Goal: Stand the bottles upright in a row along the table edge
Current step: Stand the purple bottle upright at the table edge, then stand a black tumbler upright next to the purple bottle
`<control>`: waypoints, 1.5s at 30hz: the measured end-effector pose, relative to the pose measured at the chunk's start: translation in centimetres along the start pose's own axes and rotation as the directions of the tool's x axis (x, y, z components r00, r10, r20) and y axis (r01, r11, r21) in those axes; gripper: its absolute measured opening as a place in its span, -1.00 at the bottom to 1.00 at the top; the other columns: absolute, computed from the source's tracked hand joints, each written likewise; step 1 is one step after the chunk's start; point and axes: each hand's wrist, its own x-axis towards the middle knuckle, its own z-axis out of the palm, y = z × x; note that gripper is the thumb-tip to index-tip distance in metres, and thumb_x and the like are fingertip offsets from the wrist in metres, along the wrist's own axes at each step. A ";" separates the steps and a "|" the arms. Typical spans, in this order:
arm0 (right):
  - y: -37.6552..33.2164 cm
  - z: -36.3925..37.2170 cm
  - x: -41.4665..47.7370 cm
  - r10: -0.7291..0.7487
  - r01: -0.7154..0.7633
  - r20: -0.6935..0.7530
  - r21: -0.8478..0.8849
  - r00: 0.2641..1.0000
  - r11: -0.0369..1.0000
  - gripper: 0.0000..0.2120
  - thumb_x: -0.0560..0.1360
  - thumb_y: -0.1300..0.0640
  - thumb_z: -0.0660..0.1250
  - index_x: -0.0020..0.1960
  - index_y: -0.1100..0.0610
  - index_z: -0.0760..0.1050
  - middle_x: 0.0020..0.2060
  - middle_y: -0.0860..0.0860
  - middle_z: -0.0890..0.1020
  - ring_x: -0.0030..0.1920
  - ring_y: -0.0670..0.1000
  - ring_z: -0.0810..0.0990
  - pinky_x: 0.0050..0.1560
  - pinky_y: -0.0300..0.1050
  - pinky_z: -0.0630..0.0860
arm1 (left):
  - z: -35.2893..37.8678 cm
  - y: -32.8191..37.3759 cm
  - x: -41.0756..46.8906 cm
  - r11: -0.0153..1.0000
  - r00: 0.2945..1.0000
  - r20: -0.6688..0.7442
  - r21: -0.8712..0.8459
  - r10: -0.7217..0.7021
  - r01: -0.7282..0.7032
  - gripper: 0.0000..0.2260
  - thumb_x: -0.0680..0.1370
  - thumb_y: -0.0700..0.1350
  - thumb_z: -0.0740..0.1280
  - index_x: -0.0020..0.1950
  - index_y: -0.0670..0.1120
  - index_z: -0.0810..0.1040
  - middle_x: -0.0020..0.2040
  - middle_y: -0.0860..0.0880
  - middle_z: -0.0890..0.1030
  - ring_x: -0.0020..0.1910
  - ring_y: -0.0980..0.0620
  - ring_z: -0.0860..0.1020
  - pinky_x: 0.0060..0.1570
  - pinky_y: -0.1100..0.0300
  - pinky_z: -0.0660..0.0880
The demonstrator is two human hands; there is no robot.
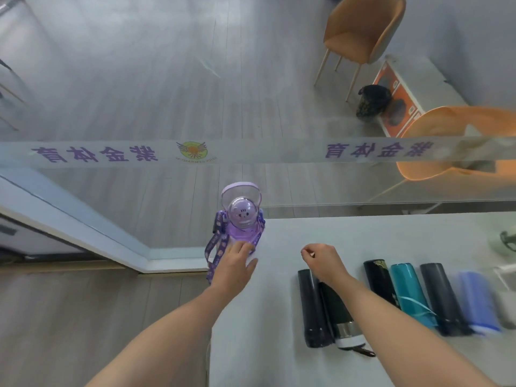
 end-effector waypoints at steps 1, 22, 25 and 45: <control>1.2 -0.3 -1.2 0.008 -0.007 0.028 -0.003 1.000 1.000 -0.75 0.58 0.12 0.22 -0.06 0.14 0.67 -0.15 0.00 0.71 -0.11 0.01 0.63 0.00 -0.01 0.60 | 0.9 0.9 -1.2 1.000 0.999 0.049 0.001 -0.002 0.002 -0.78 0.53 -0.09 0.40 0.14 -0.10 0.54 0.09 -0.04 0.56 0.05 -0.10 0.53 0.03 0.05 0.50; 11.1 8.2 -14.0 0.129 -0.099 0.255 -0.129 0.958 0.987 -0.31 0.56 0.31 0.25 0.56 -0.10 0.09 0.36 0.06 0.45 0.23 0.06 0.55 0.21 -0.04 0.54 | 14.3 10.3 -13.8 0.853 0.810 0.484 -0.213 -0.331 0.476 -0.63 0.52 -0.02 0.42 0.24 0.02 0.35 0.15 0.03 0.56 0.05 0.10 0.52 -0.02 0.28 0.42; 10.4 8.9 -13.8 0.116 -0.118 0.170 0.005 0.979 0.993 -0.39 0.54 0.28 0.30 0.51 -0.07 0.22 0.38 -0.01 0.46 0.25 0.02 0.52 0.24 -0.06 0.51 | 13.6 9.5 -13.4 0.780 0.812 0.427 -0.309 -0.398 0.545 -0.65 0.50 -0.04 0.45 0.17 0.07 0.36 0.07 0.07 0.58 0.06 0.13 0.53 -0.06 0.31 0.41; 0.7 -1.6 -2.8 0.076 -0.117 0.097 0.536 0.992 0.836 -0.70 0.57 0.10 0.35 0.29 0.00 0.48 0.17 -0.01 0.58 -0.06 0.11 0.71 -0.06 0.00 0.67 | 1.8 11.1 0.2 0.818 0.933 0.186 -0.450 -0.307 0.359 -0.75 0.51 -0.08 0.40 0.19 0.04 0.59 0.01 0.11 0.67 -0.08 0.18 0.64 0.04 0.25 0.53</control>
